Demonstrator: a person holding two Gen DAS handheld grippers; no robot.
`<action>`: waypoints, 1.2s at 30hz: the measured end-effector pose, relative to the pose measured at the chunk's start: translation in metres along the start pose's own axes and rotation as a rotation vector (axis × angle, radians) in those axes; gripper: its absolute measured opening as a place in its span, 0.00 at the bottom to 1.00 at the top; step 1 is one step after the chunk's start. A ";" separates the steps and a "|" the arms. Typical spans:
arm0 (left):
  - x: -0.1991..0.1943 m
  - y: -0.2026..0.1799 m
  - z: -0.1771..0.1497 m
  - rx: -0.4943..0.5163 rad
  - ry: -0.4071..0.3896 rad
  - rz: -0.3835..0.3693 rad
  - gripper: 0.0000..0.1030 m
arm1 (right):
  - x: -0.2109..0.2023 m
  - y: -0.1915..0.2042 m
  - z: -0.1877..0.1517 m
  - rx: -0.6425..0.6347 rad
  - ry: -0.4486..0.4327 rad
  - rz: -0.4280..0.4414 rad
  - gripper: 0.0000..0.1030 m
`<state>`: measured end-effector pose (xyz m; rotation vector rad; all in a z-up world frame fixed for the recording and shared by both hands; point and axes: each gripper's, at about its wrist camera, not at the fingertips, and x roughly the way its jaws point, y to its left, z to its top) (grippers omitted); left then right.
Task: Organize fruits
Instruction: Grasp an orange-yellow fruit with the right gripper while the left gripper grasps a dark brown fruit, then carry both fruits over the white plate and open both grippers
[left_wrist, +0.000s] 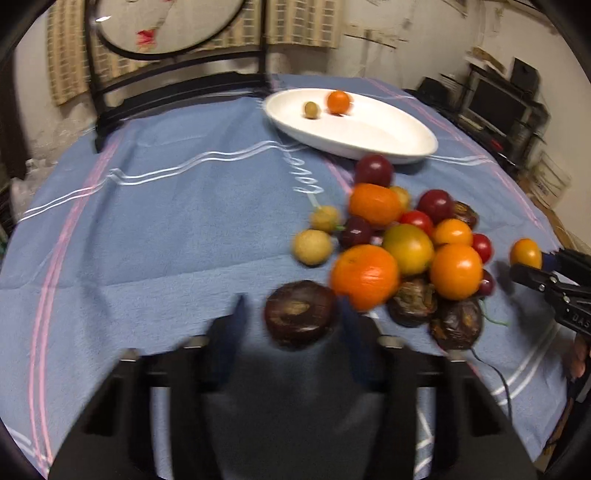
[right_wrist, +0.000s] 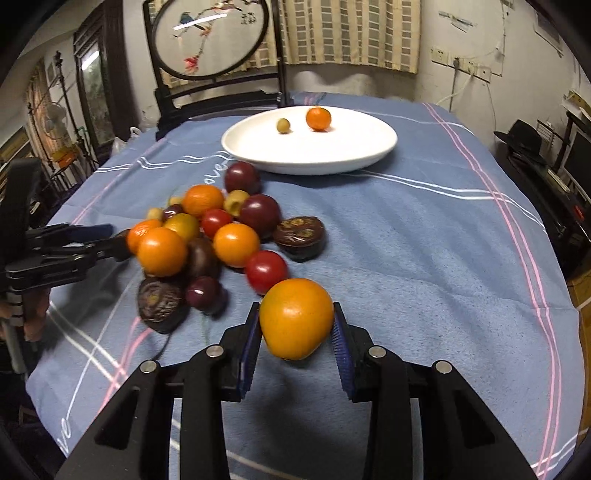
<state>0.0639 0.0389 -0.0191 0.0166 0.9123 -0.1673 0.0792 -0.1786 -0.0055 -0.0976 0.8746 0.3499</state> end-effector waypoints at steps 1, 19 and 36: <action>0.001 -0.001 0.000 0.003 -0.002 0.003 0.41 | -0.001 0.002 0.001 -0.004 -0.005 0.004 0.36; -0.043 -0.015 0.063 0.010 -0.121 -0.063 0.39 | -0.023 0.013 0.055 -0.061 -0.140 0.051 0.36; 0.085 -0.050 0.173 -0.091 -0.043 0.048 0.40 | 0.098 -0.010 0.146 0.021 -0.084 0.021 0.37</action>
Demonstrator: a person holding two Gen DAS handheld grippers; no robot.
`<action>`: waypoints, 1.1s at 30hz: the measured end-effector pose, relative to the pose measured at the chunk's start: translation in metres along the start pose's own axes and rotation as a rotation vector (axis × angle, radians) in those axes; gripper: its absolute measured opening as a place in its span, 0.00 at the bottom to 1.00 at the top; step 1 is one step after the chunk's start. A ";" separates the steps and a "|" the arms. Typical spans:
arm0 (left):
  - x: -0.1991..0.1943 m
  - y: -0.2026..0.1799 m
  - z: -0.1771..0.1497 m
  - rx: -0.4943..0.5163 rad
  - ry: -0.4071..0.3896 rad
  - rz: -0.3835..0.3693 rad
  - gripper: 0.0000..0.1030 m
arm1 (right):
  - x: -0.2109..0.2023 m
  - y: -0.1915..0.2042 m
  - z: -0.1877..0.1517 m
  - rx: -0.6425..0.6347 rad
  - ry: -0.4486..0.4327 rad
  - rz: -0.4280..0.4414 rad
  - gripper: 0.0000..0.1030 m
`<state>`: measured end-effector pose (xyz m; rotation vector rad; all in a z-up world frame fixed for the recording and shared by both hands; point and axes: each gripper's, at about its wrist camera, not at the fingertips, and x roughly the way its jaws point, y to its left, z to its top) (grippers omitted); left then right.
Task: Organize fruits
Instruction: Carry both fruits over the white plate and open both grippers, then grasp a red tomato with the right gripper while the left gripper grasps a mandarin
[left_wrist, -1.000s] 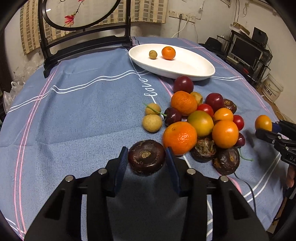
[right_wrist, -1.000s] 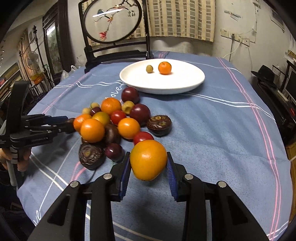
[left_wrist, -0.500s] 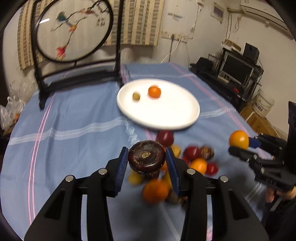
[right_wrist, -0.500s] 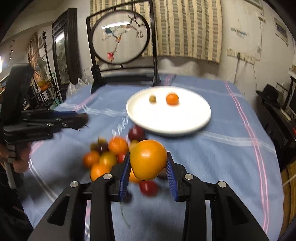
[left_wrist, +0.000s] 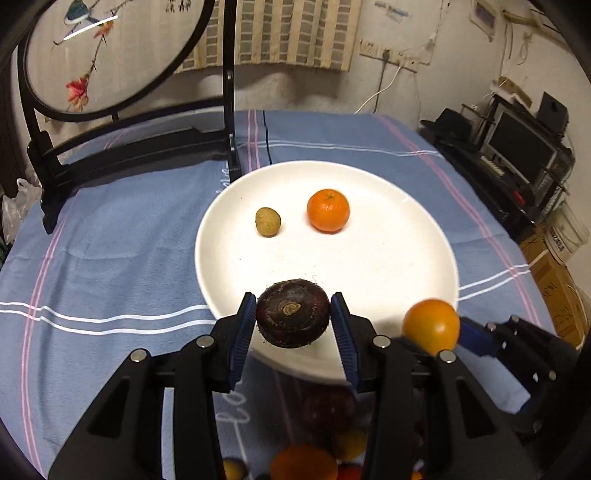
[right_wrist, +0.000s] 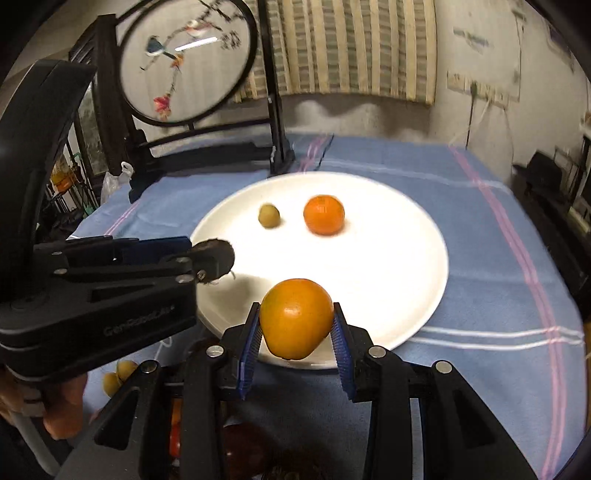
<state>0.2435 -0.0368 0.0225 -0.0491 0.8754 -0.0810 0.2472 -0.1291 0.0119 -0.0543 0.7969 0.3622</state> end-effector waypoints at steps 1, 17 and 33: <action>0.004 0.000 -0.001 -0.003 0.005 0.005 0.40 | 0.001 -0.001 0.000 0.002 0.000 0.005 0.37; -0.070 0.018 -0.045 -0.163 -0.100 -0.008 0.91 | -0.034 -0.016 -0.028 0.080 -0.041 0.000 0.62; -0.134 0.052 -0.134 -0.024 -0.107 -0.001 0.94 | -0.117 0.036 -0.126 -0.143 0.037 -0.038 0.72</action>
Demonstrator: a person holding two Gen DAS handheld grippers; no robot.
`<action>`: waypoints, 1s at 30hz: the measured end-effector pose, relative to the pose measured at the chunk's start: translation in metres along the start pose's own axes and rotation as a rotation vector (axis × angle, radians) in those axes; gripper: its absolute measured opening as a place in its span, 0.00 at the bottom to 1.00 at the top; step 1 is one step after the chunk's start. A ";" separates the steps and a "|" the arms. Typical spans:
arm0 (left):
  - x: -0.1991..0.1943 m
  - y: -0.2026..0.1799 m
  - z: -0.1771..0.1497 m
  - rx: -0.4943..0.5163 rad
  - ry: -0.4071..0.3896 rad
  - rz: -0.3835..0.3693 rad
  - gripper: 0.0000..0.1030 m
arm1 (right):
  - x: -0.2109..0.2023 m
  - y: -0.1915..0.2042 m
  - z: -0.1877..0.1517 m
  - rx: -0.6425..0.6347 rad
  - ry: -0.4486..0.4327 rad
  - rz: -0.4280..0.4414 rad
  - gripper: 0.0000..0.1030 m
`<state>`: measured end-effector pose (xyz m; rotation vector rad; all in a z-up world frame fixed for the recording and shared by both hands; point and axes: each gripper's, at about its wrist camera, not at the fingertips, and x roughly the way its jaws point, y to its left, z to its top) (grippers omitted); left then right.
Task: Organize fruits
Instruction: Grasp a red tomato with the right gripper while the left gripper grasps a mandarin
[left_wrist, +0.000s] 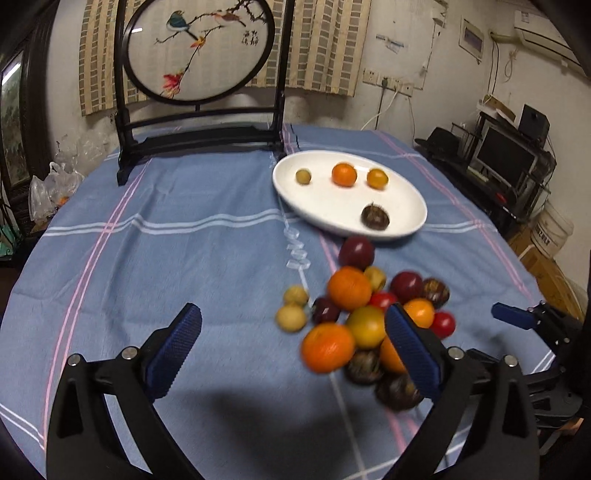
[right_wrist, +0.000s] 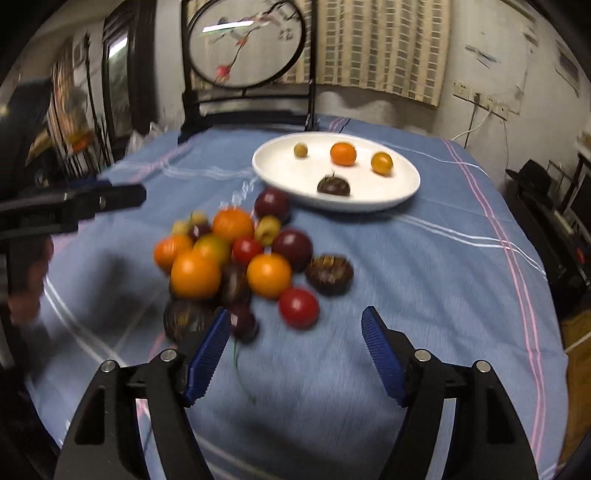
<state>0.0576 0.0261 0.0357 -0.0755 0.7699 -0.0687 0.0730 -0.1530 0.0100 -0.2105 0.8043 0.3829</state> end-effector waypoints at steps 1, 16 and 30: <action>0.000 0.002 -0.004 0.001 0.008 0.002 0.94 | 0.000 0.003 -0.004 -0.004 0.013 0.000 0.72; 0.020 0.012 -0.043 0.073 0.110 0.000 0.94 | 0.049 -0.006 0.003 0.044 0.148 -0.040 0.48; 0.047 -0.005 -0.031 0.110 0.168 0.001 0.81 | 0.044 -0.010 0.005 0.077 0.101 0.081 0.27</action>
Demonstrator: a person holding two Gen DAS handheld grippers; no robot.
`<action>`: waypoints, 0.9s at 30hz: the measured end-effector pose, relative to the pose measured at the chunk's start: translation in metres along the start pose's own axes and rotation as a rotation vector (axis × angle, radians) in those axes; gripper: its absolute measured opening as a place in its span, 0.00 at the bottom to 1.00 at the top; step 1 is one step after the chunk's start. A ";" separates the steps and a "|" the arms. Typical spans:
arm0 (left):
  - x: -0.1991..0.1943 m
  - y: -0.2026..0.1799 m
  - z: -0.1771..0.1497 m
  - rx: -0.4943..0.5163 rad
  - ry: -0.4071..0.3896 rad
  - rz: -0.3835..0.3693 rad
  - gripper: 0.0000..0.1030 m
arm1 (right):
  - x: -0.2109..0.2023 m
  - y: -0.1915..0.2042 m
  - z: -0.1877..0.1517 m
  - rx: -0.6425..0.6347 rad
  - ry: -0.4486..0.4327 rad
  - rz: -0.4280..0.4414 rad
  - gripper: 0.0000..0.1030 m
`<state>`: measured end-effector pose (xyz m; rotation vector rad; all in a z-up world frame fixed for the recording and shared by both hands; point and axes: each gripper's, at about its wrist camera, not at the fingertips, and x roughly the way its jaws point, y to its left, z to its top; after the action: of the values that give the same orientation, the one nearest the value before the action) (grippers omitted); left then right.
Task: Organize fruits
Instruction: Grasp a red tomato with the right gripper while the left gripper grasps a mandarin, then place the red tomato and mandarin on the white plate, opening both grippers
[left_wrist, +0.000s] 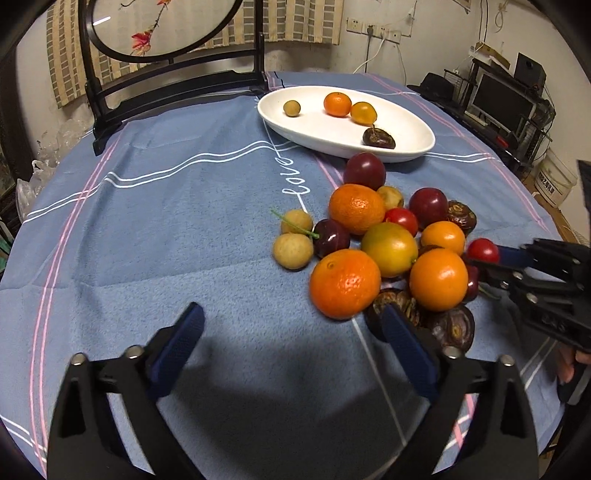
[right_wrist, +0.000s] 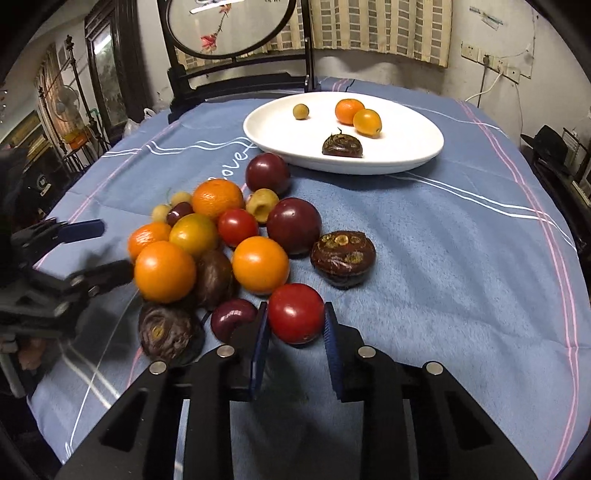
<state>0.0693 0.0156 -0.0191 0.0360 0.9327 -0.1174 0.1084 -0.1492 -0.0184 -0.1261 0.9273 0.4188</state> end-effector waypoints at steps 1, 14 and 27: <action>0.003 -0.001 0.001 0.009 0.014 -0.006 0.76 | -0.003 -0.001 -0.002 0.002 -0.005 0.004 0.27; 0.025 -0.007 0.018 -0.011 0.044 -0.151 0.40 | -0.028 -0.003 -0.010 -0.011 -0.062 0.022 0.27; -0.025 -0.025 0.066 0.042 -0.105 -0.112 0.40 | -0.053 -0.009 0.047 -0.041 -0.189 -0.008 0.28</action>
<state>0.1043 -0.0126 0.0413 0.0159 0.8276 -0.2403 0.1196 -0.1599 0.0513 -0.1256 0.7318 0.4346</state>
